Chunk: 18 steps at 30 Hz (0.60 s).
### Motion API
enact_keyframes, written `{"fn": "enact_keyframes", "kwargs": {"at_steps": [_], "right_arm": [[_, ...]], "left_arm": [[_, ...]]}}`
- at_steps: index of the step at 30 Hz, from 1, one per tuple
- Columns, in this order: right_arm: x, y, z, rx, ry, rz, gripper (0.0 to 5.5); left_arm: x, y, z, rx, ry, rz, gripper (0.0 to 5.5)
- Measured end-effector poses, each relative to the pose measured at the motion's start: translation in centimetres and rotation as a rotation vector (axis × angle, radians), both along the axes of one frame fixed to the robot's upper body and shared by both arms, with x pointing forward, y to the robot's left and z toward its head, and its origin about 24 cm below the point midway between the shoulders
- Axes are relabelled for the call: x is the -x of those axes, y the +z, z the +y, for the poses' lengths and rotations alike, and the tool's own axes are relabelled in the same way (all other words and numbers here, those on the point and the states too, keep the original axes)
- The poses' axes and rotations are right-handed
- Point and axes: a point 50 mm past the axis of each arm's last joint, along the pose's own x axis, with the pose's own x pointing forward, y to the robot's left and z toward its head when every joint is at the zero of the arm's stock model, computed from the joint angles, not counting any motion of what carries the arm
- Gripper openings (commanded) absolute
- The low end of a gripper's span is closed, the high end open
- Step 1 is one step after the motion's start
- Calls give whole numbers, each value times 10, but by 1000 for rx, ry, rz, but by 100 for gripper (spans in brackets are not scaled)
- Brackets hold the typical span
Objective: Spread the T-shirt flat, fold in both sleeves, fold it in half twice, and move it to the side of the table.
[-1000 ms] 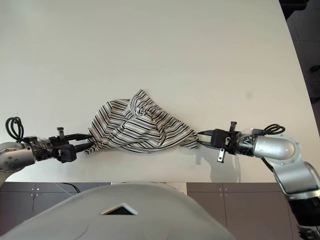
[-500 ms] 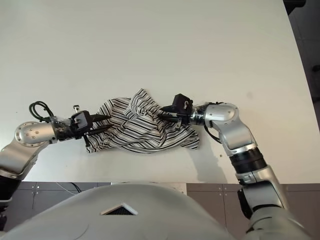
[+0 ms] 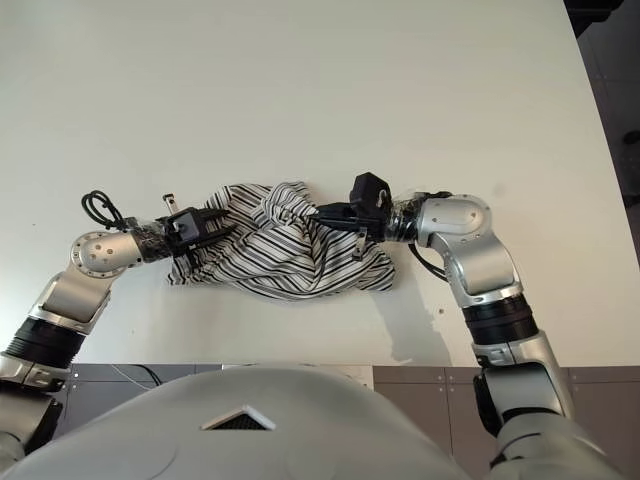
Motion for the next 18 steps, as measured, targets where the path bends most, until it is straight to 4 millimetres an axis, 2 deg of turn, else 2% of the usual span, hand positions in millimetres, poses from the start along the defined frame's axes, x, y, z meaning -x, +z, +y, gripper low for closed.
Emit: {"fn": "enact_keyframes", "kwargs": {"at_steps": [6,9,14,18], "right_arm": [[29,23,-6,63,144,-160,12],[60,39,-11,91,323,-153,12],[79,25,-30,291,488,-139,12],[79,-8,-70,599,523,-160,12]], "left_arm": [[-5,-3,3,3,12,-7,129],[-8,-3,5,-19,23,-25,129],[-13,-2,6,-27,50,-26,129],[-16,-2,6,-31,79,-18,129]]}}
